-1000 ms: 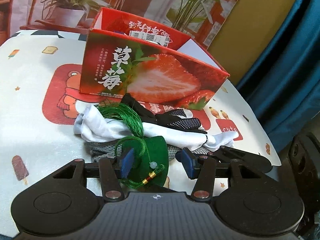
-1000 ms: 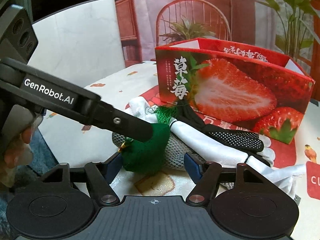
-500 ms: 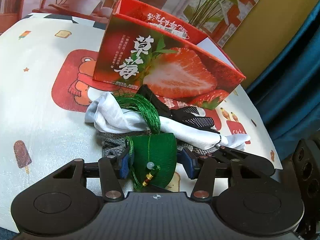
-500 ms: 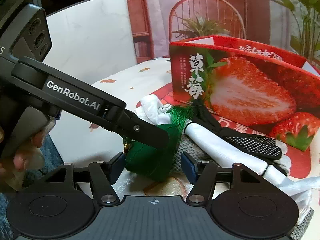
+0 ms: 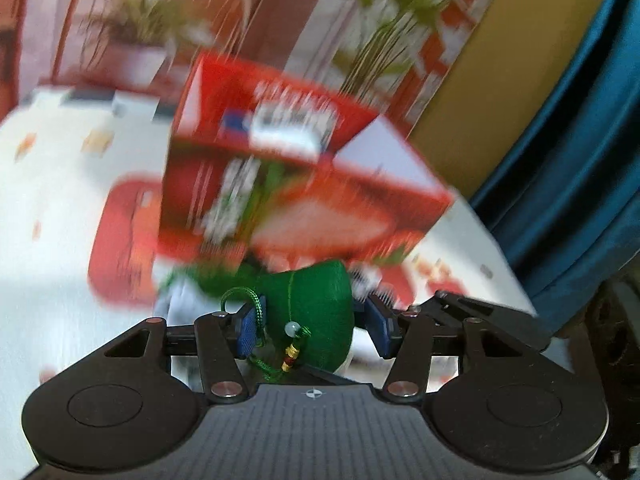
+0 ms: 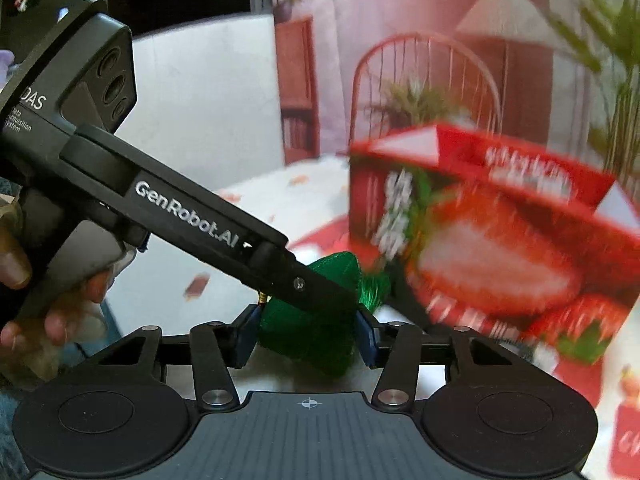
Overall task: Organize soft objects
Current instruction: 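Close the left gripper on the green pouch and lift it, then lower the green pouch into the red box and open the left gripper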
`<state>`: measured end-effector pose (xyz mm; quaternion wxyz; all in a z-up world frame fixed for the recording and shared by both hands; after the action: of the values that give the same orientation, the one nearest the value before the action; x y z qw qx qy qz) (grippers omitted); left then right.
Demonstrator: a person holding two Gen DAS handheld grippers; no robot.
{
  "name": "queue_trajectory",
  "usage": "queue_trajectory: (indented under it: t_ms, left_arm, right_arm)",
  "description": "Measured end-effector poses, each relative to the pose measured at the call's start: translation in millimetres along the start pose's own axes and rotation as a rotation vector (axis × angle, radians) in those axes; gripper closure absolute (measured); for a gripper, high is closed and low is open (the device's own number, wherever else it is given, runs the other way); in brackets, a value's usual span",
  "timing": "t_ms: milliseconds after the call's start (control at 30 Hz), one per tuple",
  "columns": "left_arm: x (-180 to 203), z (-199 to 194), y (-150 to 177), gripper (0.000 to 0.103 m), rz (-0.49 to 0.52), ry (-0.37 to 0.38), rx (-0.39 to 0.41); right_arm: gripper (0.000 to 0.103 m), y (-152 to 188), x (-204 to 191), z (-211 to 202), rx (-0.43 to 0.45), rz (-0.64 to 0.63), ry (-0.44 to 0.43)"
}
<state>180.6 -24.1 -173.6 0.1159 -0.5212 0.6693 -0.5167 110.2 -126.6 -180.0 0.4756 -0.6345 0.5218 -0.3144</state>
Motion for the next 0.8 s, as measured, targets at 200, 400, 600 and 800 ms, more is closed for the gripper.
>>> queue_trajectory:
  t_ms: [200,400,600,800]
  left_arm:
    - [27,0,-63,0.047,0.074,0.048,0.100]
    - [62,12,-126,0.047,0.164,0.092,0.190]
    - [97,24,-169,0.047,0.224,0.133,0.258]
    - [105,69,-179,0.047,0.237,0.145,0.201]
  right_arm:
    - [0.057,-49,30,-11,0.103,-0.045,0.047]
    - [0.057,-109,61,-23,0.202,-0.157,0.106]
    - [0.057,-159,99,-23,0.289,-0.220,0.196]
    - [0.057,-166,145,-8,0.290,-0.203,0.267]
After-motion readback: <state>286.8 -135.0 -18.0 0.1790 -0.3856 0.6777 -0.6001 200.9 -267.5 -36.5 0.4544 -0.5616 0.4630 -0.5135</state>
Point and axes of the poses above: each gripper's, at about its wrist camera, not at the fingertips, and z roughly the way its jaws point, x to its right, y to its underside, the point moved 3 cm from there along z, roughly the way its jaws point, and after that the axes turned 9 degrees about x, right-handed, at the moved point
